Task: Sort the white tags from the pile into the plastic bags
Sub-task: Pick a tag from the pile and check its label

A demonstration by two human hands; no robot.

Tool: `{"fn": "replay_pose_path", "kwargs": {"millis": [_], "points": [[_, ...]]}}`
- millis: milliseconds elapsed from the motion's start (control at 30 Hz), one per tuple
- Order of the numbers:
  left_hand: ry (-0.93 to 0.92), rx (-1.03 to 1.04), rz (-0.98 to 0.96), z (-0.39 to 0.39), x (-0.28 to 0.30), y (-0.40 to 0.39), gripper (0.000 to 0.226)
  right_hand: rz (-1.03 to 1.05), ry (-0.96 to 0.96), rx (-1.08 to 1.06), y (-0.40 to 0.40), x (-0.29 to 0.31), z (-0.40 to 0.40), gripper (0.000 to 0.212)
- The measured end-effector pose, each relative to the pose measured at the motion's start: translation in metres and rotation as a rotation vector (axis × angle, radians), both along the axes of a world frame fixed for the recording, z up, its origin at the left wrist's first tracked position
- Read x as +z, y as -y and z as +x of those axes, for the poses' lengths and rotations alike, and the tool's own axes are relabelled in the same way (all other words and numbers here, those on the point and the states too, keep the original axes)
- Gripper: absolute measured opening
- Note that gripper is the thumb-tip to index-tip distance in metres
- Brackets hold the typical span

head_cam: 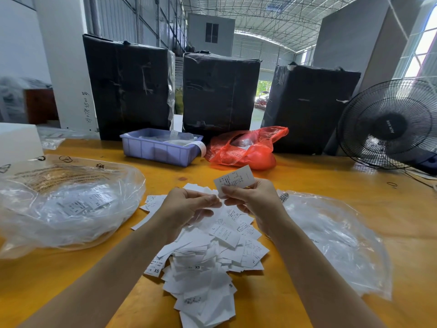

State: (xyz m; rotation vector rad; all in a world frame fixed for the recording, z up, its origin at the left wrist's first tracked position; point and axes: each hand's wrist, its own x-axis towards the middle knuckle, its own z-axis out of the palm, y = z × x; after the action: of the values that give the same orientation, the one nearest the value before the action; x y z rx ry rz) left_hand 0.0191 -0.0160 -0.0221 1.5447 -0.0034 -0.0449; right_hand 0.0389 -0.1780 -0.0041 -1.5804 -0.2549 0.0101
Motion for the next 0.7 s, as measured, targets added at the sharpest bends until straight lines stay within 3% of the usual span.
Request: {"fn": "replay_pose_path", "kwargs": {"millis": [267, 700], "points": [[-0.014, -0.015, -0.005, -0.0008, 0.0014, 0.0003, 0.009, 0.072, 0.035, 0.028, -0.0015, 0.0007, -0.0014, 0.009], [0.001, 0.057, 0.024, -0.002, 0.0045, -0.0009, 0.008, -0.152, -0.133, 0.079, 0.004, 0.0012, 0.0, 0.011]]}}
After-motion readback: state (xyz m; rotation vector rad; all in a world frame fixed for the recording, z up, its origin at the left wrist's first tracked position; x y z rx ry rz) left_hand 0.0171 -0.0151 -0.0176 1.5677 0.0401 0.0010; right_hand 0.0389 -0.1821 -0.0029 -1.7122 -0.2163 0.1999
